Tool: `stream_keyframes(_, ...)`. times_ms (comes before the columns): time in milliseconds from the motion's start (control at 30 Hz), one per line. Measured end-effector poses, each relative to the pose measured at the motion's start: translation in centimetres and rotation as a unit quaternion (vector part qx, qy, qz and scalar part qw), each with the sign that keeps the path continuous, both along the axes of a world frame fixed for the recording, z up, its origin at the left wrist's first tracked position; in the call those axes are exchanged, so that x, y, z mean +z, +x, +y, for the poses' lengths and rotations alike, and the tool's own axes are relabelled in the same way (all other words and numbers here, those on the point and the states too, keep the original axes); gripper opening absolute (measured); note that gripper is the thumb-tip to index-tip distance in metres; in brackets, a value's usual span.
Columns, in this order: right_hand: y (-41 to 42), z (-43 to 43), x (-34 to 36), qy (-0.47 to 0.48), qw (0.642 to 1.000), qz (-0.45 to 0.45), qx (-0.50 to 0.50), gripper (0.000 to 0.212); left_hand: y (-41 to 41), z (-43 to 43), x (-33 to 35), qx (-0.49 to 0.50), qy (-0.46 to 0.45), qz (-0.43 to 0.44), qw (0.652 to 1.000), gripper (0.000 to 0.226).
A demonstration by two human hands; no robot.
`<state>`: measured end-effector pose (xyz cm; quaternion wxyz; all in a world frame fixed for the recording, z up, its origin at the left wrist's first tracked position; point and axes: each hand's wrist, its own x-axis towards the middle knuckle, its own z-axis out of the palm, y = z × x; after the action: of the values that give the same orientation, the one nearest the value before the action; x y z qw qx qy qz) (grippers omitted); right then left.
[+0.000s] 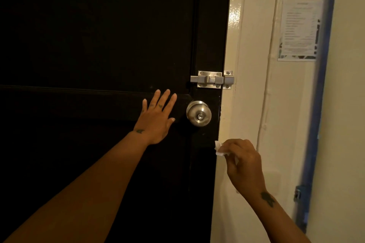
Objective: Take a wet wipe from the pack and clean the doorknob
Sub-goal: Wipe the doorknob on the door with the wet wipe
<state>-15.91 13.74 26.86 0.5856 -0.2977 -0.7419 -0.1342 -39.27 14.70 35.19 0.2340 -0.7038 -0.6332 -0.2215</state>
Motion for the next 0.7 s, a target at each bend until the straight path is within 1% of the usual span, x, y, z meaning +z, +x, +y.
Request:
stream_keyframes(67,0.6,-1.4,-0.2,-0.071,0.993,0.073,0.056,0.026,0.0,-0.5,0.2,0.0,-0.002,-0.007,1.0,0.065)
stream_keyframes(100,0.8,-2.3,-0.4,-0.124,0.981,0.117,0.093,0.029,0.1,-1.0,0.0,0.003,0.001,-0.01,1.0,0.063)
stream_keyframes(167,1.2,-3.7,-1.0,-0.23,0.945,0.179,0.146,0.026,0.5,-2.5,-1.0,-0.006,0.014,-0.023,1.0,0.057)
stream_keyframes(200,1.3,-4.3,-1.5,-0.267,0.928,0.202,0.164,0.024,0.9,-3.4,-2.0,-0.024,0.017,-0.044,0.999,0.053)
stream_keyframes(233,1.5,-4.8,-2.1,-0.295,0.912,0.221,0.181,0.021,1.4,-4.4,-3.2,-0.051,0.011,-0.083,0.995,0.05)
stream_keyframes(267,1.6,-5.5,-2.6,-0.315,0.898,0.235,0.198,0.018,2.1,-5.6,-4.5,-0.084,-0.007,-0.149,0.985,0.047)
stream_keyframes(300,1.7,-6.2,-3.2,-0.333,0.884,0.248,0.215,0.015,2.8,-6.8,-6.0,-0.119,-0.041,-0.239,0.963,0.043)
stream_keyframes(333,1.6,-7.0,-3.8,-0.351,0.87,0.26,0.229,0.014,3.5,-8.1,-7.3,-0.152,-0.083,-0.339,0.925,0.038)
stream_keyframes(367,1.6,-7.6,-4.6,-0.369,0.856,0.27,0.239,0.014,4.2,-9.2,-8.6,-0.182,-0.127,-0.425,0.877,0.034)
stream_keyframes(400,1.5,-8.3,-5.3,-0.386,0.845,0.278,0.245,0.014,4.8,-10.4,-9.9,-0.204,-0.161,-0.483,0.836,0.031)
stream_keyframes(433,1.4,-8.9,-6.1,-0.4,0.836,0.284,0.246,0.015,5.4,-11.3,-11.2,-0.214,-0.181,-0.509,0.814,0.029)
stream_keyframes(467,1.2,-9.4,-6.9,-0.412,0.83,0.289,0.242,0.017,5.9,-12.1,-12.4,-0.215,-0.193,-0.516,0.806,0.027)
stream_keyframes(600,0.8,-10.9,-10.2,-0.449,0.81,0.308,0.216,0.02,7.3,-13.9,-16.0,-0.191,-0.23,-0.528,0.795,0.025)
stream_keyframes(700,0.7,-12.0,-12.0,-0.475,0.792,0.326,0.201,0.022,7.7,-15.1,-18.0,-0.186,-0.298,-0.518,0.78,0.031)
